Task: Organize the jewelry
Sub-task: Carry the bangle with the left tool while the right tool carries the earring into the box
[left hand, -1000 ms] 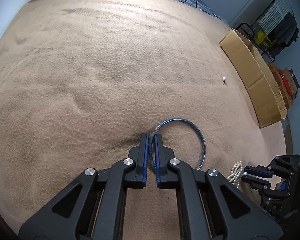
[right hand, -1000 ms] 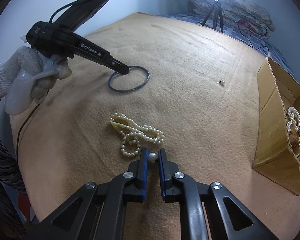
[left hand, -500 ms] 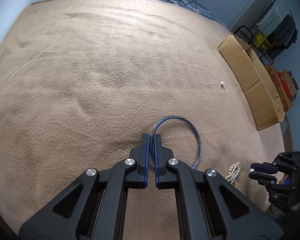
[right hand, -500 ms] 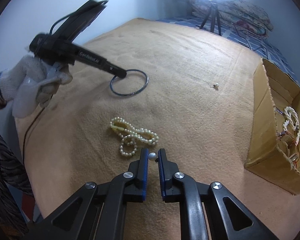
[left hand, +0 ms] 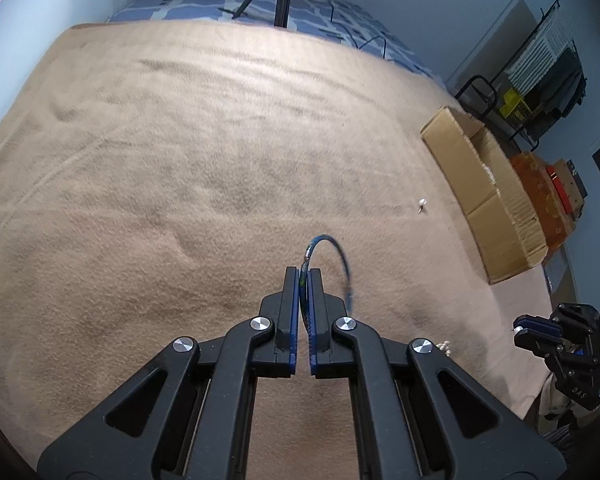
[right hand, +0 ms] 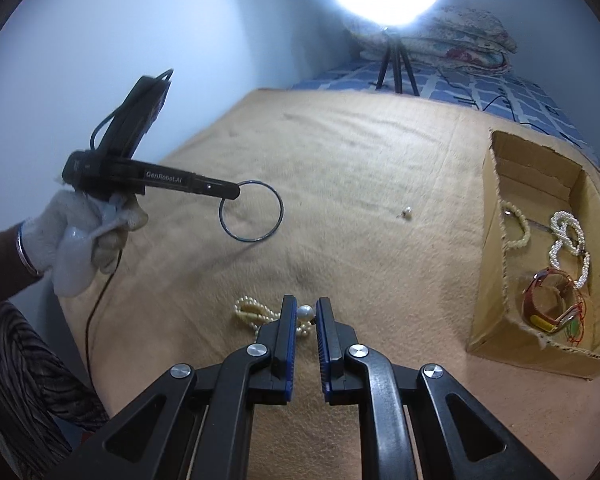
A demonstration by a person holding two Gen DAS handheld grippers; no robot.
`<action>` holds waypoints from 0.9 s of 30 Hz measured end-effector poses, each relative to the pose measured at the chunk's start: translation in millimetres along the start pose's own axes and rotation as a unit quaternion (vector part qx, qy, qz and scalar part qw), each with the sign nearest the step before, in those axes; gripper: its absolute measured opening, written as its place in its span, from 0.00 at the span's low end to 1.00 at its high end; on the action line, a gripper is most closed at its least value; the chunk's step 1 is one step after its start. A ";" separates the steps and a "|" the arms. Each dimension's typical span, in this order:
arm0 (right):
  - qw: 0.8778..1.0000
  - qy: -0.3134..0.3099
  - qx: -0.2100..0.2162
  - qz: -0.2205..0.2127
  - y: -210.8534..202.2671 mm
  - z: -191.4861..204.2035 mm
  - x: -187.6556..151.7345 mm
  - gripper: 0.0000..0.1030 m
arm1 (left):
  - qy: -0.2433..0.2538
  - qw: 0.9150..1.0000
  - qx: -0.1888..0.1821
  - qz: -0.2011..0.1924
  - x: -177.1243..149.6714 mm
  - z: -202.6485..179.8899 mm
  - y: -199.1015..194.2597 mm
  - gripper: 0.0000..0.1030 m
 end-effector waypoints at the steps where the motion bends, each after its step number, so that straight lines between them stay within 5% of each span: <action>1: 1.000 0.002 -0.001 -0.004 -2.0 -1.1 2.0 0.07 | 0.000 1.000 -0.003 -0.004 1.6 -1.6 -2.8 0.01; 27: 0.992 0.068 -0.052 -0.089 -65.0 -69.0 25.0 0.07 | 0.038 0.997 -0.047 -0.051 32.5 -64.0 -31.9 0.01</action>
Point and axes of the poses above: each gripper's, at about its wrist camera, not at the fingertips, and y roughly the way its jaws point, z to its left, x to its top, the point moved 6 cm from there along y, roughly the way its jaws point, and after that the axes turned 9 degrees about -x, right-handed, at the moved point
